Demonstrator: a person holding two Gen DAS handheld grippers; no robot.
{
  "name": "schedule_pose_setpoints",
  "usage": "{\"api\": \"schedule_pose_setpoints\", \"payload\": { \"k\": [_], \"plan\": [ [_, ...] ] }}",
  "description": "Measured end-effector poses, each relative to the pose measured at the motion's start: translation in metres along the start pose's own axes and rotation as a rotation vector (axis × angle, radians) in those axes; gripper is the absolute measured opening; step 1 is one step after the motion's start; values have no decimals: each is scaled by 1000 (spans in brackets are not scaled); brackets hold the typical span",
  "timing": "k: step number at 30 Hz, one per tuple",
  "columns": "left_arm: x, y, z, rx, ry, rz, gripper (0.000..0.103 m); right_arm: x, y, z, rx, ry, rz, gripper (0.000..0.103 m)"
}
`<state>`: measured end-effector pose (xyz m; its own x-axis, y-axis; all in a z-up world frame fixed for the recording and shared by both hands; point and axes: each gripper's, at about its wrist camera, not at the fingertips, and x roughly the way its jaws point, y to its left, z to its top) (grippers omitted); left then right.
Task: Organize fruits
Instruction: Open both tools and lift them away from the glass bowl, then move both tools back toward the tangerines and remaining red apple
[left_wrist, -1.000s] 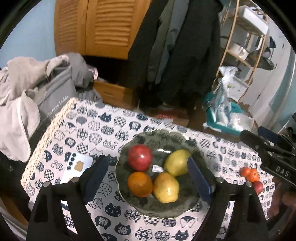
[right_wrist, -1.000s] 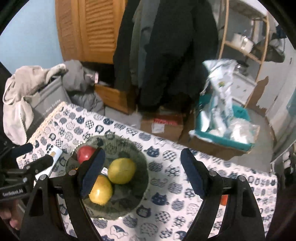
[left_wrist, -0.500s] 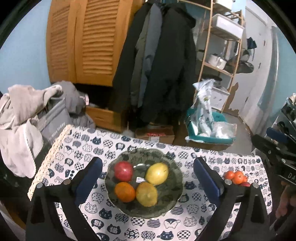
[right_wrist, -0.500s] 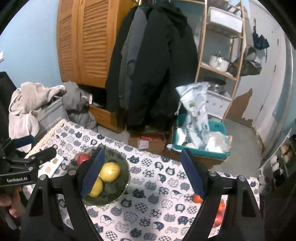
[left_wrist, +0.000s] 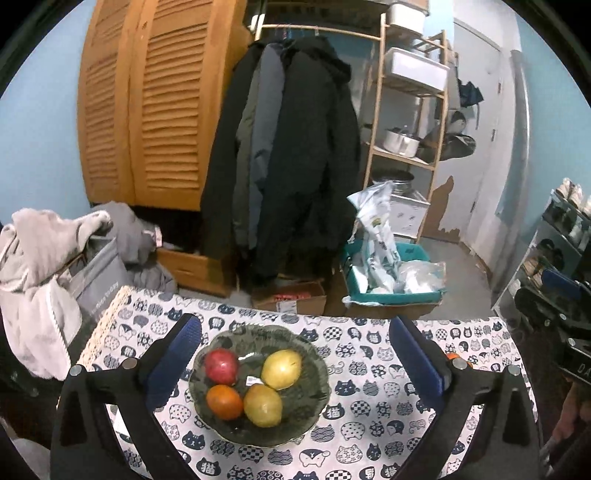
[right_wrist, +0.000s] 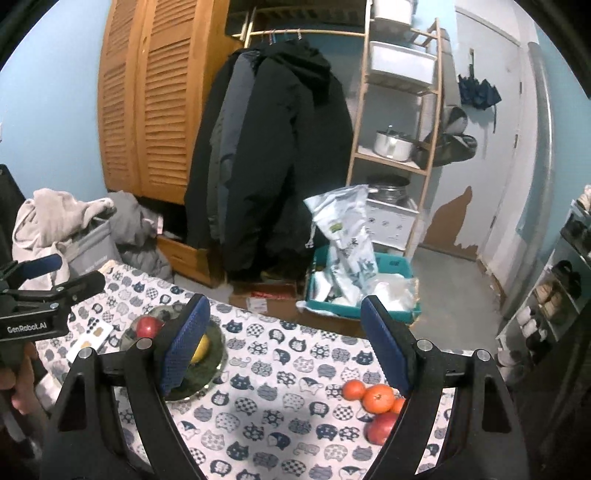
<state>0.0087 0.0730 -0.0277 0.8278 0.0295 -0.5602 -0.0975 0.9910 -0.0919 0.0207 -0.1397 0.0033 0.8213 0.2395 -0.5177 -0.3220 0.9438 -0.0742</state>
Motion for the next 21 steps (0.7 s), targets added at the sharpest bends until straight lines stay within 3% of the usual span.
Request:
{"api": "schedule_pose_setpoints", "payload": {
  "k": [8,21],
  "plan": [
    [0,-30,4,47,-6,-37,103,-6,-28,-12,25,9,-43,83],
    [32,-87,-2,123,61,-90,103,-5,-89,-35,106,57,-152,83]
  ]
}}
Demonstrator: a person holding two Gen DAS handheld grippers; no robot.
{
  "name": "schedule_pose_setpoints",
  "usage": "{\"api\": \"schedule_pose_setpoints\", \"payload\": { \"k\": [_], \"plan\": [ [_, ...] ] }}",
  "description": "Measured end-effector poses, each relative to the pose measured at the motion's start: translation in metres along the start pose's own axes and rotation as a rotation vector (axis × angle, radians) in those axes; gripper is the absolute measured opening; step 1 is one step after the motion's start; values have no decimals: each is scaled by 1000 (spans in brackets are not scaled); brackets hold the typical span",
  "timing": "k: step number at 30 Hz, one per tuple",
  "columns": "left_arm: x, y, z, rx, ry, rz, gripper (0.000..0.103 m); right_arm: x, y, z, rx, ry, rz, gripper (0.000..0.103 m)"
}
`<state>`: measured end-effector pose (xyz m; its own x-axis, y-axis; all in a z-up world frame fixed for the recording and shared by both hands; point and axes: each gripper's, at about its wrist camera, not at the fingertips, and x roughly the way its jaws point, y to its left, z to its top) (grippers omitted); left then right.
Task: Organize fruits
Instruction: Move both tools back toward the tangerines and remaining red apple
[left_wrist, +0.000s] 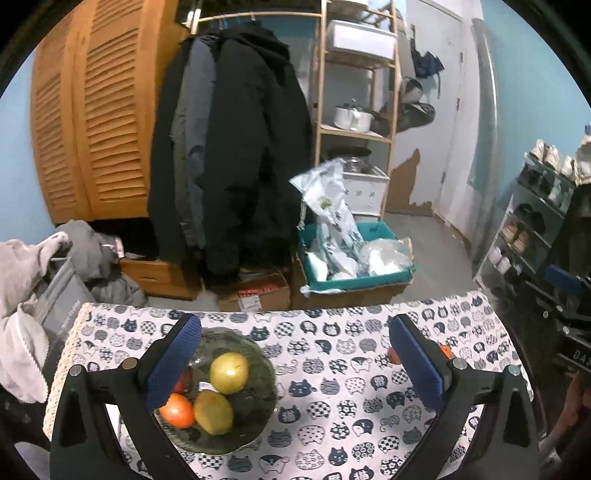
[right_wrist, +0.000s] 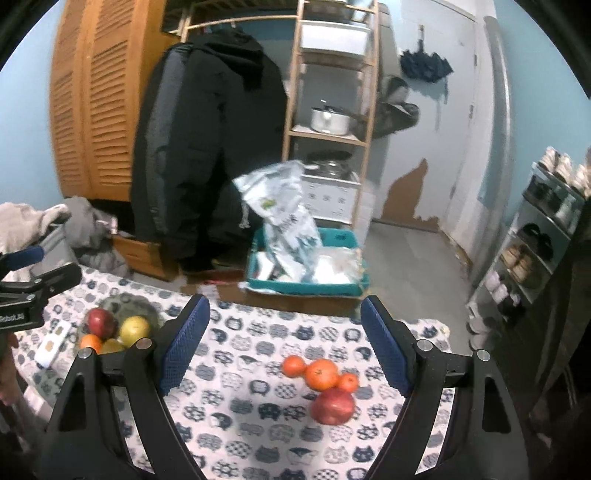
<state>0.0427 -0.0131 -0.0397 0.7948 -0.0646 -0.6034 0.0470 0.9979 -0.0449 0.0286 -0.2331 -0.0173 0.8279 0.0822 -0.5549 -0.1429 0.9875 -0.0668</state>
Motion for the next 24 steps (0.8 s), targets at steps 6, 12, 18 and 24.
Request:
{"api": "schedule_pose_setpoints", "payload": {
  "k": [6,12,18,24],
  "plan": [
    [24,-26,-5,38,43,-29,103,17,-32,-14,45,60,-40,83],
    [59,-48,-16,82,106,-25,103,49,-55,-36,96,157,-47,83],
    [92,-59,-27,96,166,-25,103,84,-69,-59,119,254,-58,83],
    [124,-70,-44,117,238,-29,103,115,-76,-84,131,354,-56,83]
  ]
}}
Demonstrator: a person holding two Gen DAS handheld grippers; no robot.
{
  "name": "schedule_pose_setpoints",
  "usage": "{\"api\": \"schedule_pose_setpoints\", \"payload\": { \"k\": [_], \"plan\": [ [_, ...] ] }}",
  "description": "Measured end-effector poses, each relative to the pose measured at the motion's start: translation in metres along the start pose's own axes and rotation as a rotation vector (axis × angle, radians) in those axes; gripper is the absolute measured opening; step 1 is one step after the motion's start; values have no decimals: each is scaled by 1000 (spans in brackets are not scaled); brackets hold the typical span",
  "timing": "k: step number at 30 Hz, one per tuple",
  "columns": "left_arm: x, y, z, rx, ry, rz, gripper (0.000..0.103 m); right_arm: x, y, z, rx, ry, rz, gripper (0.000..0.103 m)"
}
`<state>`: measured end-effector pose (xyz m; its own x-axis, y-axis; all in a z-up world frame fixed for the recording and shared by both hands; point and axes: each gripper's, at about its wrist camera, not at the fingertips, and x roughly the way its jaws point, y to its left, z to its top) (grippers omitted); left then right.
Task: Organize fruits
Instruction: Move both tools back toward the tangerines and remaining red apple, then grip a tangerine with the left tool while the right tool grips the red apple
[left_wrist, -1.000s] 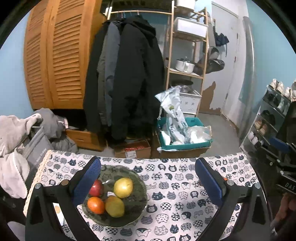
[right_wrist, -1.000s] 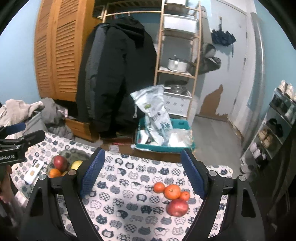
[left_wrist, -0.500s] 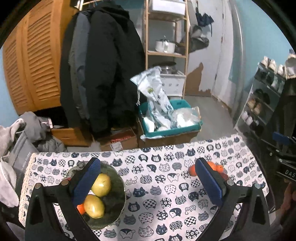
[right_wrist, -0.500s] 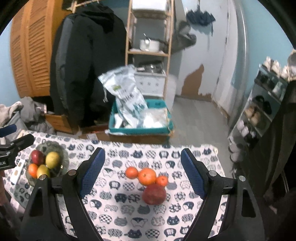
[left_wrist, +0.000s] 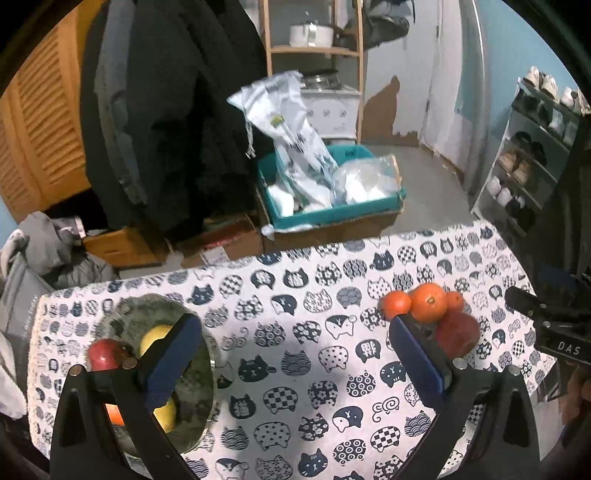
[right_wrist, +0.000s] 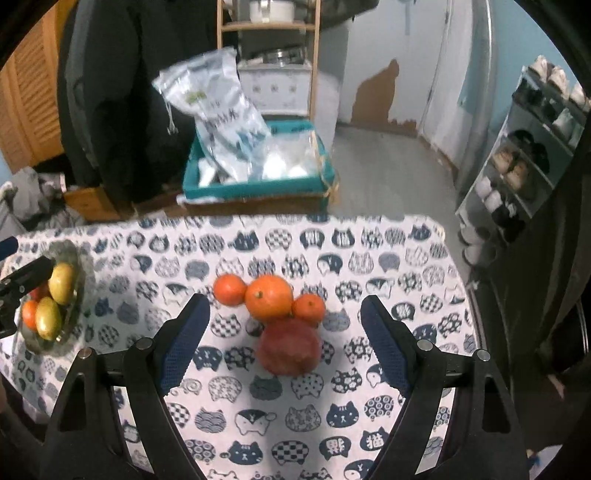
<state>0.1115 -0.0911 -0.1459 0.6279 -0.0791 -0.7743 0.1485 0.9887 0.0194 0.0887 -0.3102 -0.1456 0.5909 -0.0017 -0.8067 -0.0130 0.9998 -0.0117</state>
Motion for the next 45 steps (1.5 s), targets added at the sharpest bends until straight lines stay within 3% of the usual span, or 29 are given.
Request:
{"api": "schedule_pose_setpoints", "payload": {
  "k": [10,19,32,34,45],
  "plan": [
    [59,-15,-21,31,116,1,103,85,-12,-31,58,207,45,83],
    [100,-25,-39,56,195,-3,103,130,-15,-44,88,300,49,83],
    [122,-43,-40,105,218,-42,103,164,-8,-52,84,345,64,82],
    [125,-46,-38,109,219,-58,103,167,-7,-52,76,342,59,77],
    [149,-79,-27,168,229,-134,103,148,-30,-53,109,277,31,77]
  ]
}}
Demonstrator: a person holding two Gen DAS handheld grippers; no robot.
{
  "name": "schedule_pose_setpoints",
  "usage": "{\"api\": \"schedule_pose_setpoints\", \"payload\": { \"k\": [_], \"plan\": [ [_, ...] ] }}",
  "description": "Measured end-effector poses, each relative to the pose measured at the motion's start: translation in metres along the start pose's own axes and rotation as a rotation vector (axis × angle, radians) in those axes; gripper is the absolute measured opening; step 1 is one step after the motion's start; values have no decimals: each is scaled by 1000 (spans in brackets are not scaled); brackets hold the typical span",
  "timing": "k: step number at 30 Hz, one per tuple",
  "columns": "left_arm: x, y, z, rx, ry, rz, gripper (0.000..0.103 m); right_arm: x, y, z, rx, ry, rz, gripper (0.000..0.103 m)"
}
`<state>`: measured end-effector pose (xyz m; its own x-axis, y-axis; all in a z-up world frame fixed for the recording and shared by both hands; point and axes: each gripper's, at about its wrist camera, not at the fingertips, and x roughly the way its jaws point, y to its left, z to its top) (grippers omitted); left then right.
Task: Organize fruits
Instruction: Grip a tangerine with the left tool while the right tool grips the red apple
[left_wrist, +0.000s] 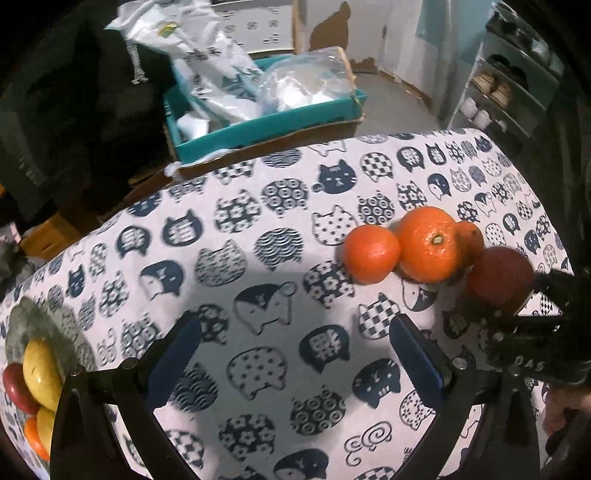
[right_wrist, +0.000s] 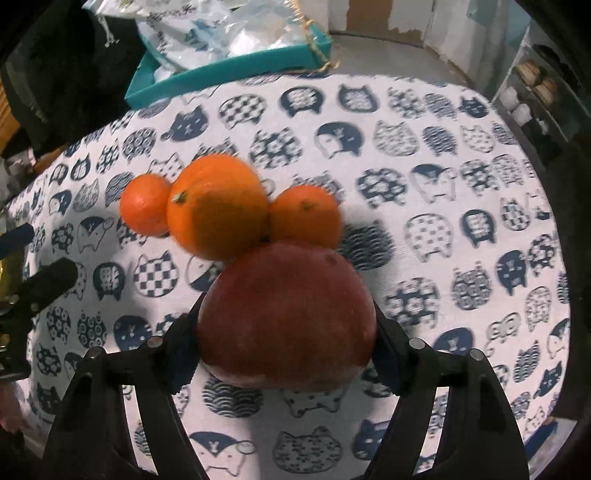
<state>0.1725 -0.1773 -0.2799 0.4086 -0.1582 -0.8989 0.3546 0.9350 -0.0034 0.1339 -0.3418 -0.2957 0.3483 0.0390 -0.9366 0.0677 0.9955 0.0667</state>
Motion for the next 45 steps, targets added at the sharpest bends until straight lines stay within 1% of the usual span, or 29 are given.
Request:
{"api": "schedule_pose_setpoints", "payload": {
  "k": [3,6,12,14,19,21,22,23,24,25,27,29,30,31,38,45],
  "plan": [
    [10,-7,6,31,9,7,103,-6,-10,5,13,-21,-18,77],
    [19,-11,13,49,12,-3,103,-10,-23,8,33,-36,-29,77],
    [30,-21,28,116,3,-22,103,-13,-42,12,103,-46,-18,77],
    [35,-24,31,132,10,-15,103,-18,-49,9,112,-51,-13,77],
    [44,-29,33,155,15,-46,102,-12,-46,15,116,-52,-9,77],
    [48,-30,32,157,20,-61,97,-9,-46,15,117,-46,-9,77],
    [51,-30,31,154,31,-77,88,-8,-45,15,116,-45,-10,77],
    [53,-30,31,151,42,-87,82,-7,-46,15,117,-43,-10,77],
    [55,-29,30,146,51,-107,79,-6,-45,15,117,-40,-10,77],
    [56,-30,29,139,58,-126,73,-5,-45,15,117,-39,-10,77],
    [55,-31,26,137,49,-142,66,-5,-44,15,116,-39,-11,77],
    [54,-33,25,137,50,-181,50,-5,-43,15,109,-40,-15,77],
    [53,-34,25,138,52,-192,47,-5,-42,15,102,-42,-21,77],
    [53,-35,24,140,54,-199,41,-5,-40,15,95,-42,-25,77],
    [47,-35,21,131,49,-159,38,-7,-34,12,73,-46,-36,77],
    [31,-19,14,65,20,-137,38,-18,-28,9,44,-71,-47,77]
  ]
}}
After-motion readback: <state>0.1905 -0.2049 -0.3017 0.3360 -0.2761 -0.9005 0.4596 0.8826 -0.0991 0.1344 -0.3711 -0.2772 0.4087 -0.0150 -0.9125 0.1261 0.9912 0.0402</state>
